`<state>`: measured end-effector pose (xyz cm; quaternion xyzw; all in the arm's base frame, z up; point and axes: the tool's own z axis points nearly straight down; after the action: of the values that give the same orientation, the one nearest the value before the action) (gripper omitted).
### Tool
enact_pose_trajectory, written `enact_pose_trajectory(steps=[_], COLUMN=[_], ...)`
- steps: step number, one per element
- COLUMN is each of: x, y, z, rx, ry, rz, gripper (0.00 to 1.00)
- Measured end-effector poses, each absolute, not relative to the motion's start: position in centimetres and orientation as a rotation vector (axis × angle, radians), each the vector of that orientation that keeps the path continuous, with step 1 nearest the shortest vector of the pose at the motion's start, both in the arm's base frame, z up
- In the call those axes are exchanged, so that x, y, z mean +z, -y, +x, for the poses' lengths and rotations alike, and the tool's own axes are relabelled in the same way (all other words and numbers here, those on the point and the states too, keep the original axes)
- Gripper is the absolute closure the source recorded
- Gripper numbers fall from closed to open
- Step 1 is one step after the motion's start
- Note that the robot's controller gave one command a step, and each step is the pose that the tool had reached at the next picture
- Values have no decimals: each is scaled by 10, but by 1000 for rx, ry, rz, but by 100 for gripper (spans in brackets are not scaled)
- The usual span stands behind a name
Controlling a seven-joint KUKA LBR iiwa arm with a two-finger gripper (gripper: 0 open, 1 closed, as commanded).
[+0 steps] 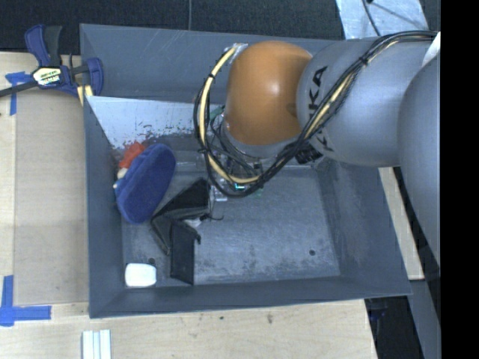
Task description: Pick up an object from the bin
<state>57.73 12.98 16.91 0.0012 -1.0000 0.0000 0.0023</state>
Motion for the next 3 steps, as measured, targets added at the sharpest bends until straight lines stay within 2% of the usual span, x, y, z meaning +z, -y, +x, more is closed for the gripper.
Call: enact_pose_trajectory(steps=[1, 2, 3], x=[72, 102, 100], y=[-137, -138, -135], z=[586, 575, 583], rx=[3, -1, -1], ry=[3092, 3144, 3139], rz=[456, 84, 51], gripper=[0, 0, 0])
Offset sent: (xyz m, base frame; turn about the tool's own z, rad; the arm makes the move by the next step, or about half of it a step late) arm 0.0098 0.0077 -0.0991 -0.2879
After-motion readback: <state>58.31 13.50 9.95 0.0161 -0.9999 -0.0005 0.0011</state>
